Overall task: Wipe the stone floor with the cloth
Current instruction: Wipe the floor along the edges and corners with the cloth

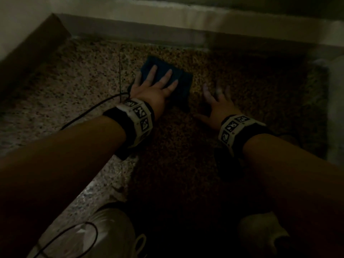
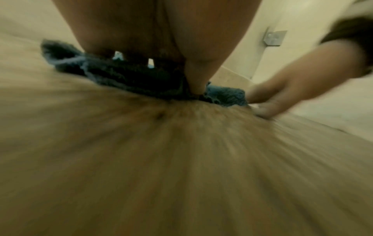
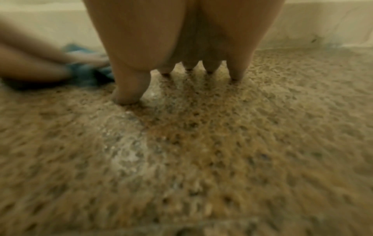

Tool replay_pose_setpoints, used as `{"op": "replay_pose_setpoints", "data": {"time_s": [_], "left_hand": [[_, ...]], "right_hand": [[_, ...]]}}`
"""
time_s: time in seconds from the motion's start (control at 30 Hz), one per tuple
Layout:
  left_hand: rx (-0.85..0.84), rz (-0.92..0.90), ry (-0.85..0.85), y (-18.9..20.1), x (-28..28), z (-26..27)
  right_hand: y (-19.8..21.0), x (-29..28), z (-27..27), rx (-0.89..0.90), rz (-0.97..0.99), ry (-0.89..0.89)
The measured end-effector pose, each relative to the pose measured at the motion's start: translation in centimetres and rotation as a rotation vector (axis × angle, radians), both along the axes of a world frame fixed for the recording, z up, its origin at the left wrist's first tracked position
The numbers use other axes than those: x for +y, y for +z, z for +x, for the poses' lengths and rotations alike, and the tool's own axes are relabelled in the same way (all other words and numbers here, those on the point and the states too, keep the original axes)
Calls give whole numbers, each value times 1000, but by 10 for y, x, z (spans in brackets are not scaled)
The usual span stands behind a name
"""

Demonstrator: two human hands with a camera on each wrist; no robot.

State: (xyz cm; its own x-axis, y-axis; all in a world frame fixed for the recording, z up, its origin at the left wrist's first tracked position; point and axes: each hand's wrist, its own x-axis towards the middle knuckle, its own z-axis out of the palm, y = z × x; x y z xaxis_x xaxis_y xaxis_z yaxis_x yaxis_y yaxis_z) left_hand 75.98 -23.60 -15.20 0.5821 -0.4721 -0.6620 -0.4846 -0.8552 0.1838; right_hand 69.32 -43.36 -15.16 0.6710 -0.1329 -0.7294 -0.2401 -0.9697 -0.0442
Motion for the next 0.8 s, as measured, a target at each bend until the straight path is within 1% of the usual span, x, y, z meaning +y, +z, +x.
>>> {"op": "replay_pose_setpoints", "data": {"time_s": [0.1,0.2,0.27,0.43,0.6,0.8], "left_hand": [[-32,-26,18,-5,-29,23],[-61,-54,16,-13,-44,37],[-75,-57,19,-15,-47,37],[-43,-45,-13,-10,-38,38],[7,2,-41,-2,-29,23],[86,25,-138,8,-9,-15]], "right_hand": [[-4,0,-2,-15,-39,22],[-6,1,-2,-8,-50,24],[-5,2,-2,-10,-54,26],[-2,1,-1,-1,-44,16],[2,1,1,17,-20,6],[8,2,5,45,8,-18]]}}
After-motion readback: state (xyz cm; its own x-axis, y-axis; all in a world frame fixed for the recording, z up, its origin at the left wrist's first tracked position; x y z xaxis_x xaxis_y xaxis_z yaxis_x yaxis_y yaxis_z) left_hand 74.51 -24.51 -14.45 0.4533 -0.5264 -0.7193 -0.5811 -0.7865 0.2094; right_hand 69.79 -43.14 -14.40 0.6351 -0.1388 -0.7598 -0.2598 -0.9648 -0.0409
